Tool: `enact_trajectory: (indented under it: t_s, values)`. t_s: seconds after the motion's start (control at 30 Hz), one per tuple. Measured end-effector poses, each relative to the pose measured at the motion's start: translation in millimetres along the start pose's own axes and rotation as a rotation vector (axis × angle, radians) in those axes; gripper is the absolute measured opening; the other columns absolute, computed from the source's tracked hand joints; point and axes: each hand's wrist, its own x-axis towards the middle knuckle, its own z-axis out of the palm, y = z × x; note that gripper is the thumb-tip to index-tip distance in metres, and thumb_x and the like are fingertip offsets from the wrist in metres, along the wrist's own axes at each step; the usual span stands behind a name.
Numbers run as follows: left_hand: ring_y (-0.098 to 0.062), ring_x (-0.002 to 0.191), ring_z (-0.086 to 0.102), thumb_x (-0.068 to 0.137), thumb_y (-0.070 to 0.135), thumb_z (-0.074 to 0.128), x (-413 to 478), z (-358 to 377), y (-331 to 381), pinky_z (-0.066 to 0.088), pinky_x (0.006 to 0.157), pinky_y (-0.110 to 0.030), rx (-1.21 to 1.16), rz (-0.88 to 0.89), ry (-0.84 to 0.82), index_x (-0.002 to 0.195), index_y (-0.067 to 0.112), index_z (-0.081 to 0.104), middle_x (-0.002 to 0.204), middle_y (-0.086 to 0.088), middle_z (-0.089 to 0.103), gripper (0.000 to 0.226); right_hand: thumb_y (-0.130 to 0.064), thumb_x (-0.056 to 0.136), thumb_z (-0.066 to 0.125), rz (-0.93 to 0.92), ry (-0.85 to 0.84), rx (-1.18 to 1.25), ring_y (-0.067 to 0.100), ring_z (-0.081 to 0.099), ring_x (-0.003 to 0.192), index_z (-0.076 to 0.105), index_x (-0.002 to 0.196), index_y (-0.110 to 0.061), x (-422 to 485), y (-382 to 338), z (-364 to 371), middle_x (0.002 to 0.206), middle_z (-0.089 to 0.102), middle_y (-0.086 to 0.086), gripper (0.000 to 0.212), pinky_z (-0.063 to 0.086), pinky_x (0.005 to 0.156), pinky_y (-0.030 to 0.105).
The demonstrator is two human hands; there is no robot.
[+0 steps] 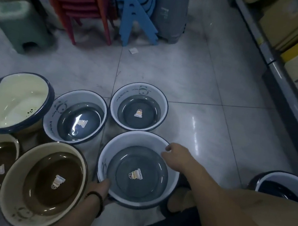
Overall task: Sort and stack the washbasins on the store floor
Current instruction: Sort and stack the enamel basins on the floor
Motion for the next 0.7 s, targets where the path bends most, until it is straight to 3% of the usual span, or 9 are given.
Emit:
enact_trajectory:
  t_s: [0.13, 0.27, 0.43, 0.5, 0.6, 0.63, 0.7]
  values:
    - [-0.039, 0.083, 0.072, 0.086, 0.011, 0.068, -28, 5, 40, 0.063, 0.061, -0.048, 0.115, 0.190, 0.003, 0.104, 0.005, 0.072, 0.093, -0.021, 0.074, 0.019, -0.039, 0.097, 0.066, -0.016, 0.147, 0.021, 0.033, 0.060, 0.124, 0.053, 0.146, -0.012, -6, 1, -49, 0.143, 0.058, 0.016, 0.057, 0.050, 0.093, 0.034]
    - [-0.031, 0.073, 0.071, 0.088, 0.014, 0.067, -63, 42, 118, 0.056, 0.051, -0.032, 0.344, 0.506, -0.037, 0.103, 0.002, 0.074, 0.084, -0.015, 0.073, 0.020, -0.049, 0.090, 0.074, 0.060, 0.340, 0.013, 0.042, 0.051, 0.136, 0.037, 0.156, -0.008, -25, 25, -120, 0.151, 0.047, 0.024, 0.086, 0.049, 0.109, 0.043]
    - [-0.033, 0.080, 0.074, 0.077, 0.020, 0.072, -138, 125, 230, 0.063, 0.070, -0.045, 0.504, 0.813, -0.128, 0.088, 0.006, 0.077, 0.086, -0.018, 0.075, 0.018, -0.042, 0.092, 0.079, 0.044, 0.602, 0.367, 0.039, 0.052, 0.138, 0.031, 0.162, -0.007, -70, 79, -214, 0.156, 0.047, 0.021, 0.092, 0.047, 0.108, 0.042]
    - [-0.033, 0.077, 0.075, 0.075, 0.023, 0.071, -176, 162, 261, 0.064, 0.068, -0.046, 0.581, 0.885, -0.192, 0.089, 0.008, 0.076, 0.089, -0.018, 0.076, 0.021, -0.039, 0.090, 0.081, 0.047, 0.669, 0.473, 0.036, 0.061, 0.124, 0.045, 0.154, -0.009, -88, 106, -242, 0.144, 0.058, 0.017, 0.079, 0.053, 0.099, 0.045]
    - [-0.034, 0.078, 0.075, 0.080, 0.026, 0.072, -232, 219, 287, 0.065, 0.067, -0.046, 0.661, 0.987, -0.317, 0.093, 0.009, 0.074, 0.090, -0.015, 0.075, 0.022, -0.023, 0.094, 0.076, 0.044, 0.793, 0.635, 0.023, 0.068, 0.082, 0.066, 0.125, -0.017, -118, 152, -271, 0.099, 0.071, 0.004, 0.033, 0.056, 0.060, 0.030]
    - [-0.033, 0.078, 0.075, 0.084, 0.026, 0.073, -248, 239, 288, 0.065, 0.066, -0.043, 0.660, 1.014, -0.360, 0.093, 0.010, 0.074, 0.090, -0.014, 0.075, 0.018, -0.017, 0.095, 0.073, 0.057, 0.833, 0.701, 0.023, 0.069, 0.078, 0.068, 0.119, -0.016, -127, 171, -278, 0.092, 0.071, 0.003, 0.024, 0.057, 0.055, 0.029]
    - [-0.030, 0.077, 0.075, 0.083, 0.025, 0.080, -272, 276, 277, 0.065, 0.070, -0.042, 0.571, 1.031, -0.469, 0.095, 0.013, 0.074, 0.090, -0.011, 0.077, 0.018, -0.009, 0.093, 0.071, 0.098, 0.900, 0.863, 0.031, 0.073, 0.081, 0.074, 0.113, -0.008, -142, 208, -285, 0.093, 0.075, 0.011, 0.021, 0.064, 0.068, 0.041]
